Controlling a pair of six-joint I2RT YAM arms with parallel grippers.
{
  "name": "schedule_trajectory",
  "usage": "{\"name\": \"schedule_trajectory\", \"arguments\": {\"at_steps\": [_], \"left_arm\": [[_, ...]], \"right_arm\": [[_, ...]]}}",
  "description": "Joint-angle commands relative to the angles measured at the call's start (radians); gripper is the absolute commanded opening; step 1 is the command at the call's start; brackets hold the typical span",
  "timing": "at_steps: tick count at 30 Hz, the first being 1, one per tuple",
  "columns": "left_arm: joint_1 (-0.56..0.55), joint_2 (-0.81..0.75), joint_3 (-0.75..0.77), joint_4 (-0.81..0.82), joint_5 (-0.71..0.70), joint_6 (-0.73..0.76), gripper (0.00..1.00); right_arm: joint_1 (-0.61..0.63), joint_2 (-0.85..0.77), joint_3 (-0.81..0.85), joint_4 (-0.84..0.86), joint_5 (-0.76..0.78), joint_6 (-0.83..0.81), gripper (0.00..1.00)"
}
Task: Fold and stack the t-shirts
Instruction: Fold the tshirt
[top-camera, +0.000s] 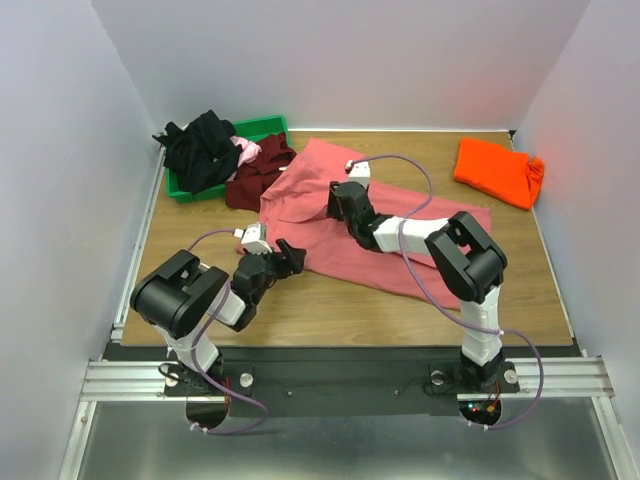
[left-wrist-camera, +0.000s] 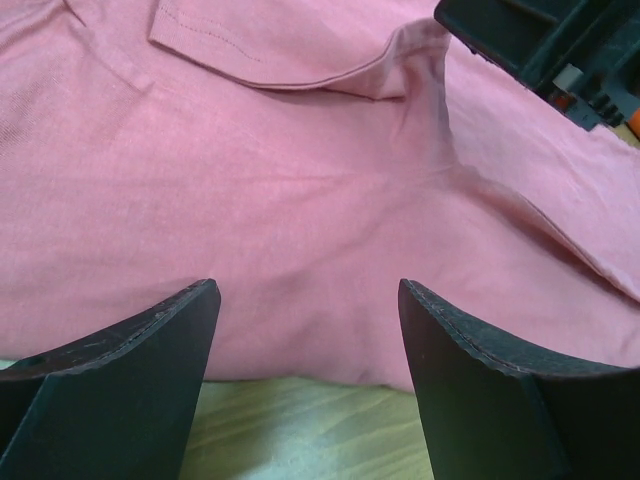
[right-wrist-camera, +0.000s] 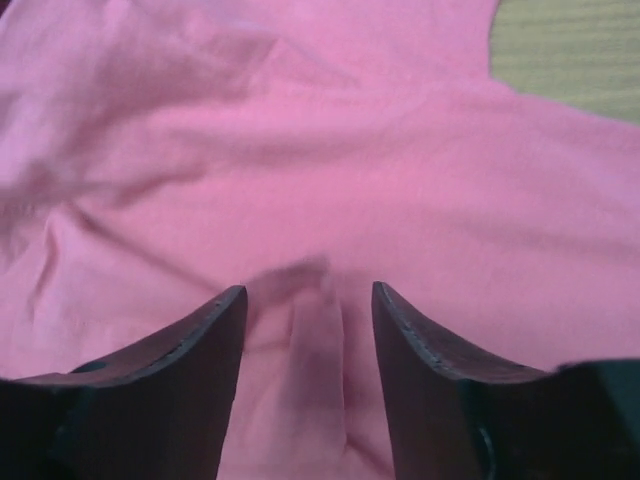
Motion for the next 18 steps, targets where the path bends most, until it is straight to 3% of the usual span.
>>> {"name": "schedule_trajectory", "arguments": {"at_steps": [1,9,15,18], "left_arm": [[-0.034,-0.038,-0.040,-0.059,-0.029,-0.001,0.84],[-0.151,-0.247,-0.098,-0.248,-0.159,-0.039,0.84],[-0.182,-0.590,-0.092,-0.562,-0.265,-0.073,0.88],[-0.183,-0.750,-0.074,-0.639,-0.321,-0.053,0.89]], "right_arm": [[0.026,-0.153,-0.124,0.125,-0.115,-0.048,0.61],[0.065,-0.226,-0.245,0.122,-0.385,0.018,0.63],[0.084,-0.220,-0.232,0.116,-0.552,0.032,0.64],[0.087,-0.194,-0.195,0.120,-0.604,0.026,0.64]]}}
